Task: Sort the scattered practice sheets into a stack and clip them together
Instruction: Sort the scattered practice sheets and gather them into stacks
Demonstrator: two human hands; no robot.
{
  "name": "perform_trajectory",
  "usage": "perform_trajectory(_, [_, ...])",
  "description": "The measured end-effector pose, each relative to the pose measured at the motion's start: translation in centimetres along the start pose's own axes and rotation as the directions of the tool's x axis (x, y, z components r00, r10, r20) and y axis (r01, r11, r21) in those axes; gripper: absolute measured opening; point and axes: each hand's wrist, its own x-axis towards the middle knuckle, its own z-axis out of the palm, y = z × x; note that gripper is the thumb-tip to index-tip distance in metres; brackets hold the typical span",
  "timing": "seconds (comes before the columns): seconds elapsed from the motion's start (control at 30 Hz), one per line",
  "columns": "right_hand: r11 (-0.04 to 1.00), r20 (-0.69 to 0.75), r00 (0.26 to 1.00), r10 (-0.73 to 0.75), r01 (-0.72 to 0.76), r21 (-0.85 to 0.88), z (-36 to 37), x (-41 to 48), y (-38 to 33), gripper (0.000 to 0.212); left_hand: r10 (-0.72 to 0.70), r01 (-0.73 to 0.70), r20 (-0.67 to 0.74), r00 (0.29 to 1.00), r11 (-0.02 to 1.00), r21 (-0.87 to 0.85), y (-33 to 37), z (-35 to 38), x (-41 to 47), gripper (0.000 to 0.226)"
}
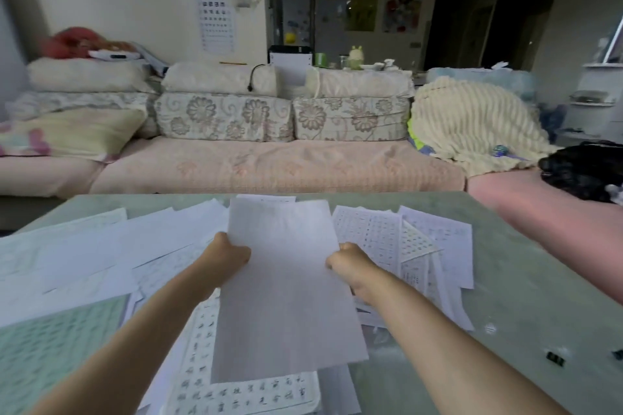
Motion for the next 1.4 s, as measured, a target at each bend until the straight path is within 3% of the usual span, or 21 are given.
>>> perform_trajectory(0.07, [0.995, 0.041, 0.998, 0.038, -0.034, -0.095, 2.9, 0.1, 0.6, 0.043, -0.015, 0.016, -0.007, 1.0, 0.994, 0.105, -2.3, -1.3, 0.4, 0.004])
perform_trajectory(0.13, [0.976, 0.08, 0.994, 0.074, -0.056, -0.209, 5.5, 0.0, 1.3, 0.044, -0.001, 0.003, -0.008, 1.0, 0.965, 0.26, -4.8, -2.2, 1.0, 0.012])
perform_trajectory(0.2, [0.94, 0.111, 0.989, 0.102, -0.059, -0.337, 7.3, -0.3, 1.8, 0.036, -0.013, 0.014, -0.005, 1.0, 0.894, 0.447, -7.1, -2.5, 1.6, 0.028])
perform_trajectory(0.3, [0.802, 0.057, 0.993, 0.099, -0.046, -0.596, 8.5, -0.6, 2.2, 0.019, -0.047, 0.06, -0.037, 0.998, 0.811, 0.582, -9.0, -2.3, 1.9, 0.045])
perform_trajectory(0.43, [0.656, -0.062, 0.998, 0.0, -0.047, -0.753, 8.7, -0.6, 2.5, 0.048, -0.091, 0.099, -0.048, 0.995, 0.717, 0.69, -9.5, -1.7, 1.6, 0.07])
perform_trajectory(0.6, [0.649, 0.036, 0.999, 0.003, 0.026, -0.76, 7.9, -0.3, 3.0, 0.046, -0.091, 0.081, -0.021, 0.996, 0.733, 0.675, -9.6, -1.3, 2.1, 0.07])
perform_trajectory(0.73, [0.695, 0.051, 0.995, -0.088, 0.098, -0.712, 5.7, 0.7, 3.0, 0.015, 0.037, 0.043, -0.093, 0.995, 0.675, 0.736, -8.0, -0.8, 2.4, 0.067])
perform_trajectory(0.83, [0.648, 0.032, 0.978, -0.208, 0.162, -0.744, 2.7, 1.6, 2.8, 0.046, 0.213, -0.112, -0.08, 0.974, 0.755, 0.646, -6.0, 0.6, 3.0, 0.064])
perform_trajectory(0.93, [0.593, 0.001, 0.949, -0.315, 0.198, -0.78, -0.6, 2.9, 3.0, 0.056, 0.314, -0.228, -0.069, 0.947, 0.806, 0.547, -3.8, 3.3, 4.1, 0.062])
perform_trajectory(1.1, [0.383, 0.059, 0.954, -0.295, 0.175, -0.907, -6.3, 5.4, 5.0, 0.079, 0.477, -0.463, 0.13, 0.869, 0.69, 0.556, -1.1, 9.6, 6.5, 0.056])
perform_trajectory(1.2, [0.386, 0.092, 0.966, -0.242, 0.183, -0.904, -9.0, 6.7, 6.4, 0.09, 0.475, -0.562, 0.309, 0.824, 0.619, 0.549, -0.2, 13.2, 8.4, 0.064])
perform_trajectory(1.3, [0.386, 0.117, 0.956, -0.269, 0.218, -0.896, -10.6, 7.4, 7.6, 0.07, 0.424, -0.621, 0.453, 0.784, 0.551, 0.558, 0.4, 16.1, 10.0, 0.076])
perform_trajectory(1.4, [0.243, 0.137, 0.888, -0.439, 0.264, -0.933, -11.2, 7.9, 8.4, 0.032, 0.423, -0.648, 0.492, 0.761, 0.526, 0.55, 0.3, 17.9, 10.6, 0.079])
